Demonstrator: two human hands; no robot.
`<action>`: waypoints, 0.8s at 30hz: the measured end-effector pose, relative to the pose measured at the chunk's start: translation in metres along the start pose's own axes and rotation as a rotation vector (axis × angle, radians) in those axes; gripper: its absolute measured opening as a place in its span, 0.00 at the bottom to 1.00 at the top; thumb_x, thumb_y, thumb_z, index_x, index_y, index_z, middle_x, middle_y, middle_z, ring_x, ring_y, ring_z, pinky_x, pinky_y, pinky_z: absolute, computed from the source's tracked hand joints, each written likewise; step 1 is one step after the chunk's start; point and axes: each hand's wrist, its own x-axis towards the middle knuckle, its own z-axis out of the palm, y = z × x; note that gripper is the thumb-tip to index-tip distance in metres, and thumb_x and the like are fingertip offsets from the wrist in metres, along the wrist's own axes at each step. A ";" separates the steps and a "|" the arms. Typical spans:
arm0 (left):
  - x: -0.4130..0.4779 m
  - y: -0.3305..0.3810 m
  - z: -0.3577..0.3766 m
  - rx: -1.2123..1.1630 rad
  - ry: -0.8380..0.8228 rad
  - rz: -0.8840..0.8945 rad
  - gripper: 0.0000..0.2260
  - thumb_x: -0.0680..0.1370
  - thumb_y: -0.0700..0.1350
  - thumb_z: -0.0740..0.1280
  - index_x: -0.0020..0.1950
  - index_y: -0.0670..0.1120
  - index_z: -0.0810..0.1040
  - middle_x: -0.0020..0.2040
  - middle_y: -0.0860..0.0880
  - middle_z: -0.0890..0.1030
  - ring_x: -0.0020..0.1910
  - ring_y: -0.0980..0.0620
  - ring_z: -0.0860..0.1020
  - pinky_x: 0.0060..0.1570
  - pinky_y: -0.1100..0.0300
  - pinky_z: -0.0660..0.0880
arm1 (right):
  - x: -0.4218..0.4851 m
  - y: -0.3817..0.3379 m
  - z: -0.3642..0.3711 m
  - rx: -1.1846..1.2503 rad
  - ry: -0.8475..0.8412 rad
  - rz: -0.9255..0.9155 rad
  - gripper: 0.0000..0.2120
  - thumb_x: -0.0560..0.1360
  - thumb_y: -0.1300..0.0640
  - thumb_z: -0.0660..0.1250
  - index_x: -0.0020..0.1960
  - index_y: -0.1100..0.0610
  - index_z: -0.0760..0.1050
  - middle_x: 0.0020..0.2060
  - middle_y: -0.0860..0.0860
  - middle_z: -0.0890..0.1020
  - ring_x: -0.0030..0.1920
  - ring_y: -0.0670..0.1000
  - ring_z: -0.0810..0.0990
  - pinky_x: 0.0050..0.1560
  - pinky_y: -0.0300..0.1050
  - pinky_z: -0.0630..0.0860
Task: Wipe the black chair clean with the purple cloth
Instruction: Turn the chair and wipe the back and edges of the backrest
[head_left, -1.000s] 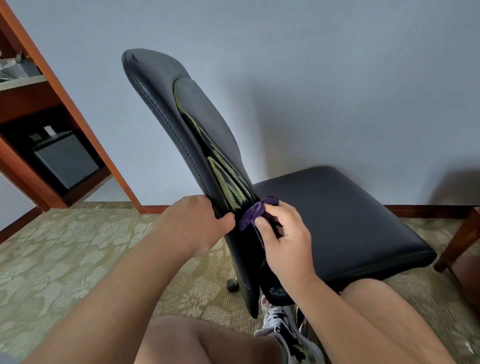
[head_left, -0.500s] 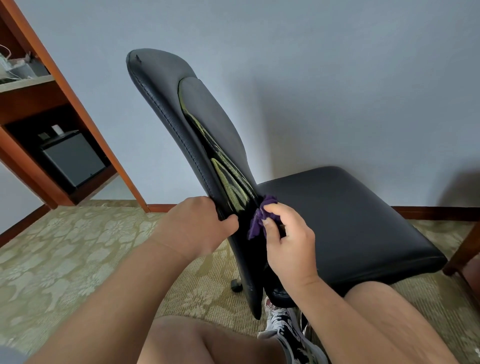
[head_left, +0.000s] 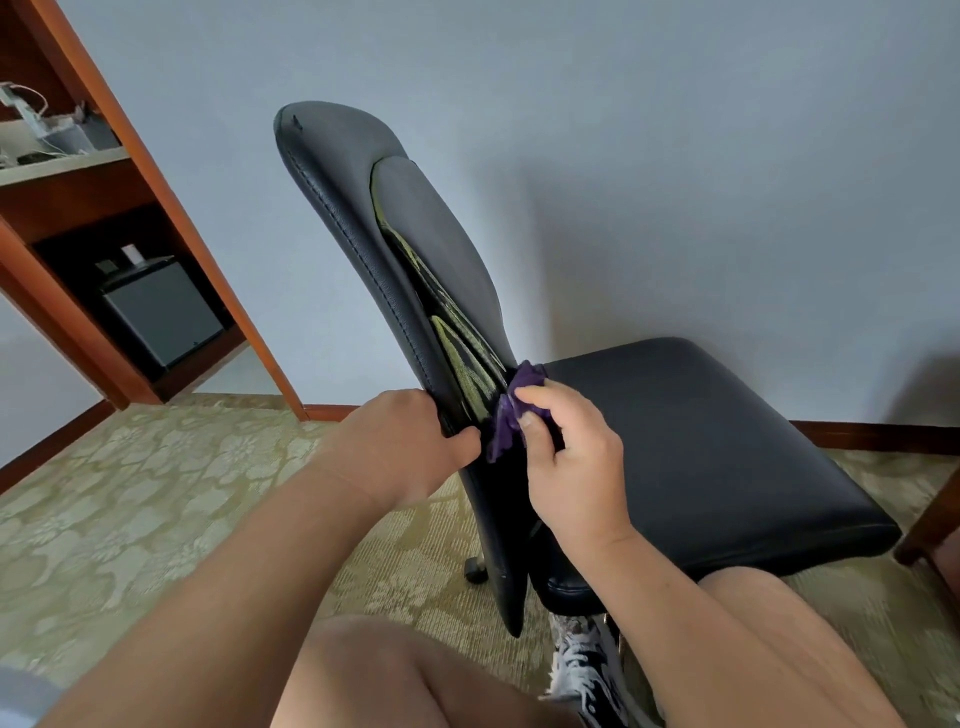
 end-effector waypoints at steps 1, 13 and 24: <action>0.001 0.000 0.000 0.005 0.003 -0.003 0.20 0.73 0.63 0.62 0.33 0.48 0.75 0.26 0.50 0.75 0.24 0.56 0.72 0.23 0.64 0.64 | -0.004 0.006 -0.002 -0.007 -0.008 0.010 0.12 0.75 0.69 0.70 0.56 0.59 0.82 0.53 0.50 0.83 0.53 0.52 0.82 0.56 0.50 0.79; -0.003 -0.020 -0.019 -0.093 -0.150 0.082 0.20 0.69 0.67 0.64 0.34 0.50 0.78 0.33 0.53 0.82 0.34 0.55 0.81 0.38 0.54 0.81 | -0.017 0.004 0.002 -0.107 -0.135 0.168 0.17 0.78 0.50 0.69 0.66 0.48 0.76 0.58 0.43 0.79 0.59 0.47 0.75 0.55 0.41 0.74; 0.002 -0.027 -0.072 -0.307 0.079 0.051 0.31 0.71 0.76 0.53 0.39 0.50 0.79 0.31 0.61 0.82 0.31 0.62 0.79 0.38 0.57 0.76 | -0.014 -0.032 -0.001 -0.084 -0.040 0.054 0.14 0.79 0.62 0.68 0.63 0.52 0.81 0.50 0.47 0.80 0.50 0.50 0.79 0.51 0.45 0.79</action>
